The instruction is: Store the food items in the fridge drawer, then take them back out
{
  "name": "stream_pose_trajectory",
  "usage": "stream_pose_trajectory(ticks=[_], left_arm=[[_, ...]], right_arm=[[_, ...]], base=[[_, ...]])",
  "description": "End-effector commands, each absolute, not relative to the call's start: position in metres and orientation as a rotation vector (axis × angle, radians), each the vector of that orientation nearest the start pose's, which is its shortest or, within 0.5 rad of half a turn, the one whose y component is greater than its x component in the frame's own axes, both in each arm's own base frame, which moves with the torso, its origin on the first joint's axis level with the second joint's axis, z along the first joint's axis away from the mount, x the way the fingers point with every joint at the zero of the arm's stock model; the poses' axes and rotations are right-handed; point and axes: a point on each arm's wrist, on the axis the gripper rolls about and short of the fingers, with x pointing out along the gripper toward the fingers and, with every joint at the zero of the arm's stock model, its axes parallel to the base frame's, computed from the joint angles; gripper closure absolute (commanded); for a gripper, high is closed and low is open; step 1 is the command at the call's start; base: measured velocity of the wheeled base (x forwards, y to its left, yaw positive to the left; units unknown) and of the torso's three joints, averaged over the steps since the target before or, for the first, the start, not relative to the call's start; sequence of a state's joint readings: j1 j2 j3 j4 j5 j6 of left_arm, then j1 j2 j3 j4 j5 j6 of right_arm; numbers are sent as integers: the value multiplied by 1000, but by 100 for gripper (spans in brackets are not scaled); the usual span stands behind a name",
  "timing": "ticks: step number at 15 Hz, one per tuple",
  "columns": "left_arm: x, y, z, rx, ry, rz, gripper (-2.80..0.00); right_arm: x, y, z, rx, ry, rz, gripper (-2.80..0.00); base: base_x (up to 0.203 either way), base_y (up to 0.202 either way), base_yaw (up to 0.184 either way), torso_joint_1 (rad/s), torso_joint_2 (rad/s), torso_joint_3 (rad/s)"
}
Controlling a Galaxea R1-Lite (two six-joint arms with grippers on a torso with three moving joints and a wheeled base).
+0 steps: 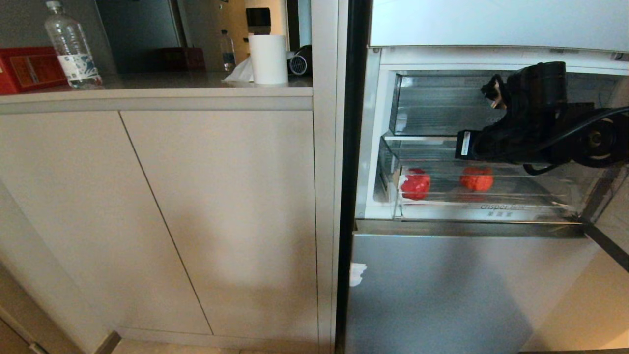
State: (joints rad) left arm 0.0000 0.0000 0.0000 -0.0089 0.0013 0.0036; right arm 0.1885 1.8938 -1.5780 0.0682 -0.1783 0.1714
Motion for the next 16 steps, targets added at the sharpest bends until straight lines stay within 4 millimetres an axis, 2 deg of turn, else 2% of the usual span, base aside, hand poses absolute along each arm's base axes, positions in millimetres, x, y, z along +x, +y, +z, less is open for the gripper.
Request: stream_pose_trajectory(ticks=[1, 5, 8, 11, 13, 16], left_arm=[[-23, 0, 76, 4, -7, 2, 0], [-23, 0, 76, 4, -6, 1, 0], [-23, 0, 76, 3, -8, 2, 0], [-23, 0, 76, 4, -6, 2, 0], [-23, 0, 76, 3, -8, 2, 0], [-23, 0, 76, 5, -8, 2, 0]], right_arm=[[384, 66, 257, 93, 447, -34, 0], [369, 63, 278, 78, 531, -42, 0], [346, 59, 300, 77, 578, -25, 0], [319, 54, 310, 76, 655, 0, 0], [321, 51, 317, 89, 633, 1, 0], [339, 48, 313, 130, 620, -27, 0]], base=[[0, 0, 0, 0, 0, 0], [0, 0, 0, 0, 0, 0], [0, 0, 0, 0, 0, 0], [0, 0, 0, 0, 0, 0], [0, 0, 0, 0, 0, 0], [0, 0, 0, 0, 0, 0]])
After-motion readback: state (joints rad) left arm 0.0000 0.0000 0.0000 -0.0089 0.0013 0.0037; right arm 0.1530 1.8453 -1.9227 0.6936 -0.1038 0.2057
